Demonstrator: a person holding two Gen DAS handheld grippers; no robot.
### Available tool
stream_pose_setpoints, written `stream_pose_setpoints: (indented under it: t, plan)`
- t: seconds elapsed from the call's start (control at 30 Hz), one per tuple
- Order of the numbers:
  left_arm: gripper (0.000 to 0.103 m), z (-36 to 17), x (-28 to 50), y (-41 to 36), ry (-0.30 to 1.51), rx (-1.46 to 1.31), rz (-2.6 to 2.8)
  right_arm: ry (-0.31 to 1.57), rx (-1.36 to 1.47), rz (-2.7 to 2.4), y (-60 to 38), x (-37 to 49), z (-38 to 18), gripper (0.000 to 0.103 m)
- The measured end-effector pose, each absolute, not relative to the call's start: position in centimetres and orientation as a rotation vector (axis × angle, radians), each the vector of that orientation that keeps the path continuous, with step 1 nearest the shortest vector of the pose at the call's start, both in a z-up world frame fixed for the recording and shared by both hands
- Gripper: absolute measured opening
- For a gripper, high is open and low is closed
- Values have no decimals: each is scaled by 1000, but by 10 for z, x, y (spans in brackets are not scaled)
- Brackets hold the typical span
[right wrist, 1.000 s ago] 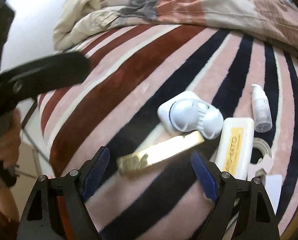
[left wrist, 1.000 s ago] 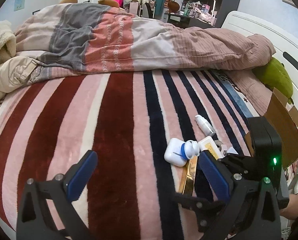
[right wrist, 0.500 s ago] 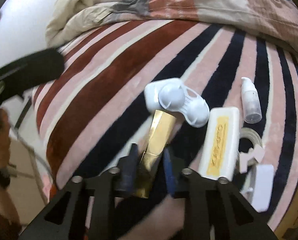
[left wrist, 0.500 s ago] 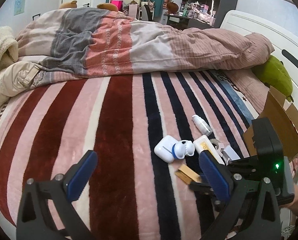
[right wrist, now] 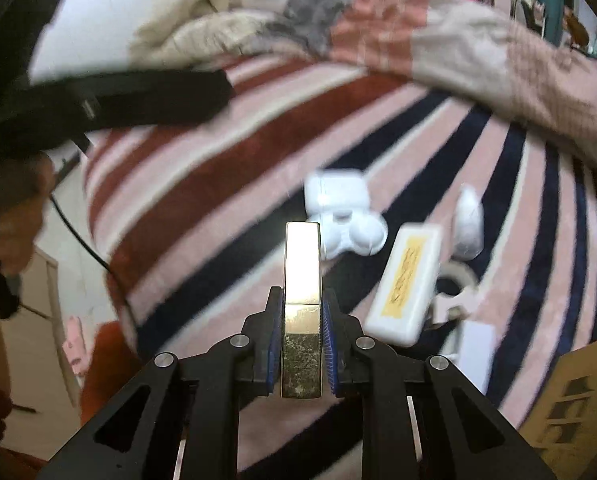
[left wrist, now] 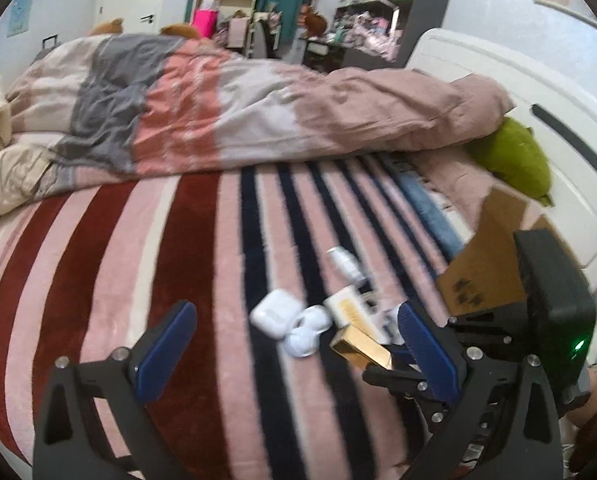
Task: Organize rigid objects
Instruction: 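Carry the gold bar into the cardboard box and release it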
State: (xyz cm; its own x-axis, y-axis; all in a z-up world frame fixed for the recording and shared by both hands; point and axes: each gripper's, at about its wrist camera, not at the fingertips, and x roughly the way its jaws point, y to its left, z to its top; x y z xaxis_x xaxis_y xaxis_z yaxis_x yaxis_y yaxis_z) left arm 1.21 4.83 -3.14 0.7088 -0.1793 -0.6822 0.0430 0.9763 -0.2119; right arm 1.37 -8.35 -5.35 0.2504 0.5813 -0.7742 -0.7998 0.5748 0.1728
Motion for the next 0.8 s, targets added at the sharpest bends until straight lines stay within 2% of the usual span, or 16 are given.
stream_pose_setpoints:
  t: [0.17,0.27,0.5,0.7,0.8]
  plan:
    - [86,8,13,9,745,-185,-232,789,-198,970,-121,1,1,13]
    - [74,24,21,-19,742,-184,-308,716,-164,960,-147,-8,27,13]
    - [33,40,54,-107,779,-170,-511,619,-88,872,-227,-12,54,13]
    - [32,32,87,-182,834,-104,-582,652,-10,785,-291,8,42,13]
    - [32,18,106,-209,900,-89,-605,727,30,752,-318,25,29,13]
